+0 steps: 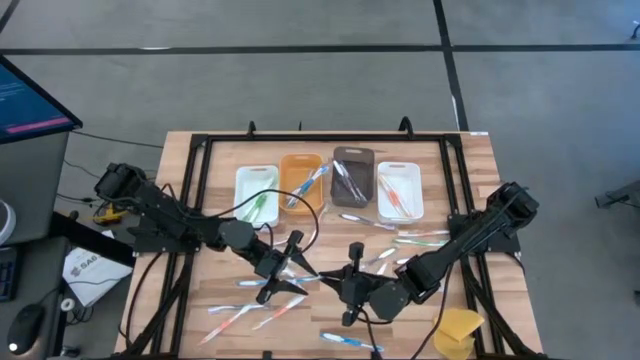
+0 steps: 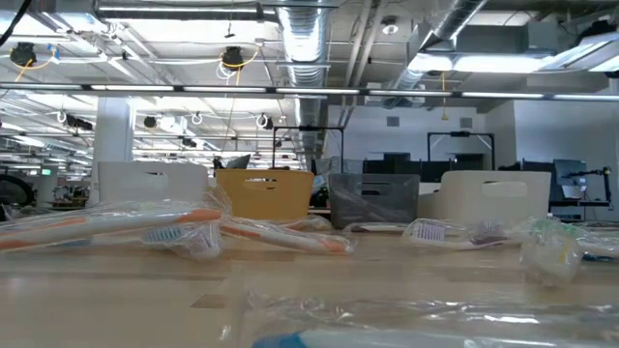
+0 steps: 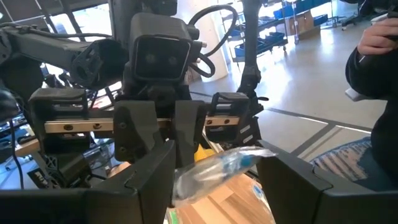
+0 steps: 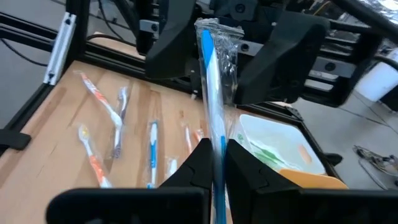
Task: Pick & Place Toothbrushes
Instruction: Put the blue toothbrush into the orange bin
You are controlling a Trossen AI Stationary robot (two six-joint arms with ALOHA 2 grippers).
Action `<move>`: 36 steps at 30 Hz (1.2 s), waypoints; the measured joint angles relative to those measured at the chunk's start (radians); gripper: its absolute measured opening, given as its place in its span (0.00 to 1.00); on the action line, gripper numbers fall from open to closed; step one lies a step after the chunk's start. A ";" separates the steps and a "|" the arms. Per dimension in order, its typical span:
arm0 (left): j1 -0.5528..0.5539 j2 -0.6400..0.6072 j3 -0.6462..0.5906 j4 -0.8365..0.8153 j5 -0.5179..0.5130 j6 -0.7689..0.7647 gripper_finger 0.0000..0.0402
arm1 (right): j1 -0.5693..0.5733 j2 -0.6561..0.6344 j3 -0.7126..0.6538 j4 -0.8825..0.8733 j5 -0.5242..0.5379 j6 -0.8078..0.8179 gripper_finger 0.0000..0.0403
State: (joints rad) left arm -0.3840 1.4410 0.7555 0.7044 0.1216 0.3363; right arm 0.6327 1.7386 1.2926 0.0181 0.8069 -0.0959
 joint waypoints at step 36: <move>0.000 0.000 0.000 -0.001 0.000 0.000 0.53 | 0.035 0.000 0.000 0.023 -0.025 0.003 0.03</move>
State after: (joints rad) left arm -0.3840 1.4410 0.7555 0.7033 0.1211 0.3359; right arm 0.6674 1.7386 1.2926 0.0411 0.7822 -0.0928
